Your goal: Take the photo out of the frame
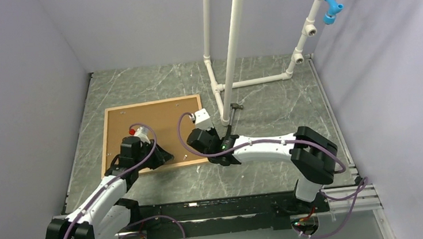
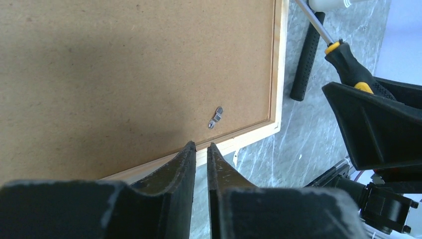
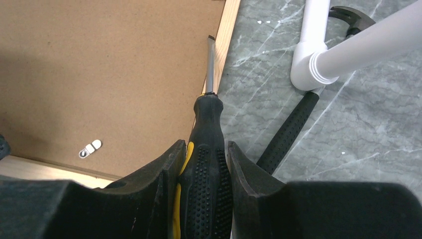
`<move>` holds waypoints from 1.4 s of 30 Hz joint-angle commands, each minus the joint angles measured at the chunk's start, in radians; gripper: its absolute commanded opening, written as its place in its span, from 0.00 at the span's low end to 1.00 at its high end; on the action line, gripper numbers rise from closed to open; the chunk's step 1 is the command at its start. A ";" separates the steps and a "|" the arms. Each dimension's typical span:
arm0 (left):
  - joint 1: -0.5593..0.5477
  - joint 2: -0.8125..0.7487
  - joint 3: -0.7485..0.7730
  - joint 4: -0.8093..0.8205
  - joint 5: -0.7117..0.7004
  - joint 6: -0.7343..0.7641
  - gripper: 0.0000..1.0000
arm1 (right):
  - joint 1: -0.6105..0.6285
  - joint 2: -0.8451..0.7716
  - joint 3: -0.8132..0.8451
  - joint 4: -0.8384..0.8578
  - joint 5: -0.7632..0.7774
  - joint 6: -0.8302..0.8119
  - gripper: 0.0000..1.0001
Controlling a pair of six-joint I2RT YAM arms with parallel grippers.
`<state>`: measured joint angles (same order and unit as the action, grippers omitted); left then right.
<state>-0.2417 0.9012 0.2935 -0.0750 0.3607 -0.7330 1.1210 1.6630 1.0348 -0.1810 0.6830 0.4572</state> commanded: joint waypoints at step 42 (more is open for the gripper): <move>-0.042 0.117 -0.086 0.149 -0.072 -0.001 0.00 | -0.097 0.153 0.076 0.200 -0.026 -0.076 0.00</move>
<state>-0.2802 1.0046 0.2222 0.0666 0.2909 -0.7456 1.0447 1.8160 1.1133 -0.0746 0.6960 0.4030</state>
